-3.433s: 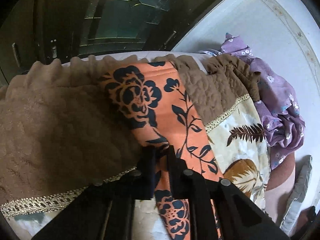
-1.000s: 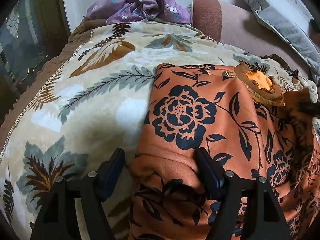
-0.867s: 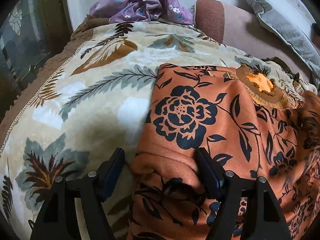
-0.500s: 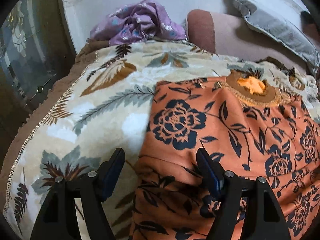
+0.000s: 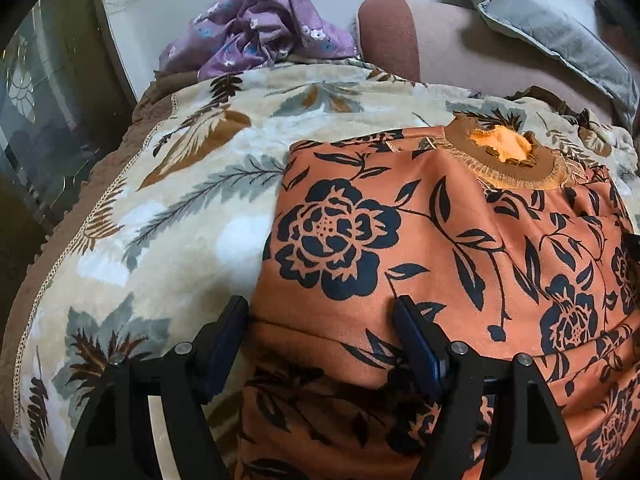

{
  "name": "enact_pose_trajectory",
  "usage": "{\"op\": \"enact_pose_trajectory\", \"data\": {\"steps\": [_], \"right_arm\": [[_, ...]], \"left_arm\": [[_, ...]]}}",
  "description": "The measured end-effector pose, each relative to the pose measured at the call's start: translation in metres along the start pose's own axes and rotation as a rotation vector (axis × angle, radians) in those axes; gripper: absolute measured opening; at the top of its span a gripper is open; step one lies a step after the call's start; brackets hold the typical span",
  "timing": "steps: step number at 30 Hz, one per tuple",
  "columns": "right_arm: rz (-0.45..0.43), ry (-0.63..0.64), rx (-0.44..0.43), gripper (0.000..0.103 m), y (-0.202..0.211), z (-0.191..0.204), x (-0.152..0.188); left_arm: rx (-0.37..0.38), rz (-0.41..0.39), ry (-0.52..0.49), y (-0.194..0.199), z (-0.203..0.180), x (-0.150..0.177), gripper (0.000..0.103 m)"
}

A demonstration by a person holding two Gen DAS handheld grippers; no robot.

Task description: Fold small clothes

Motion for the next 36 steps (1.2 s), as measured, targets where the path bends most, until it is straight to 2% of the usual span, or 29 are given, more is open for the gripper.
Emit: {"op": "enact_pose_trajectory", "data": {"steps": [3, 7, 10, 12, 15, 19, 23, 25, 26, 27, 29, 31, 33, 36], "right_arm": [[0.011, 0.017, 0.012, 0.039, 0.008, 0.005, -0.004], [-0.058, 0.04, -0.061, 0.039, 0.044, 0.02, -0.008], [-0.051, 0.087, -0.121, 0.039, 0.053, 0.038, 0.002], [-0.013, 0.117, -0.131, 0.039, 0.046, 0.047, 0.016], [0.057, 0.117, -0.087, 0.039, 0.016, 0.043, 0.035], [0.051, 0.09, -0.085, 0.042, 0.01, 0.043, 0.028], [-0.008, 0.088, -0.154, 0.043, 0.026, 0.062, 0.009], [0.014, 0.067, -0.206, 0.044, 0.022, 0.077, 0.008], [0.031, 0.061, -0.216, 0.049, 0.017, 0.084, 0.012], [0.04, 0.068, -0.204, 0.053, 0.011, 0.088, 0.015], [0.063, 0.118, -0.145, 0.055, -0.006, 0.092, 0.028], [0.035, 0.15, -0.109, 0.055, -0.008, 0.096, 0.025], [0.032, 0.136, -0.101, 0.055, -0.003, 0.099, 0.021], [-0.026, 0.127, -0.14, 0.055, 0.015, 0.113, 0.01]], "left_arm": [[0.004, -0.004, 0.0, 0.001, 0.0, -0.001, 0.075], [0.013, -0.017, 0.018, 0.005, 0.001, -0.003, 0.075], [0.018, -0.031, 0.032, 0.007, 0.002, -0.007, 0.075], [0.021, -0.041, 0.038, 0.008, 0.002, -0.009, 0.075], [0.026, -0.053, 0.035, 0.009, 0.0, -0.01, 0.075], [0.026, -0.042, 0.033, 0.006, 0.0, -0.009, 0.075], [0.037, -0.042, 0.054, 0.005, 0.002, -0.012, 0.075], [0.041, -0.042, 0.055, 0.005, 0.002, -0.012, 0.075], [0.042, -0.041, 0.054, 0.004, 0.002, -0.012, 0.075], [0.041, -0.039, 0.054, 0.004, 0.002, -0.012, 0.075], [0.043, -0.034, 0.056, 0.003, 0.003, -0.011, 0.075], [0.048, -0.032, 0.064, 0.003, 0.004, -0.011, 0.075], [0.052, -0.037, 0.073, 0.004, 0.005, -0.013, 0.075], [0.058, -0.05, 0.082, 0.007, 0.007, -0.016, 0.075]]}}
Point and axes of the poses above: each gripper's, at about its wrist camera, not at the fingertips, and y roughly against the way its jaws point, z to its left, x to its underside, the point moved 9 cm from there along -y, roughly the way its jaws point, and after that the axes turned 8 degrees about -z, right-handed, at the moved point
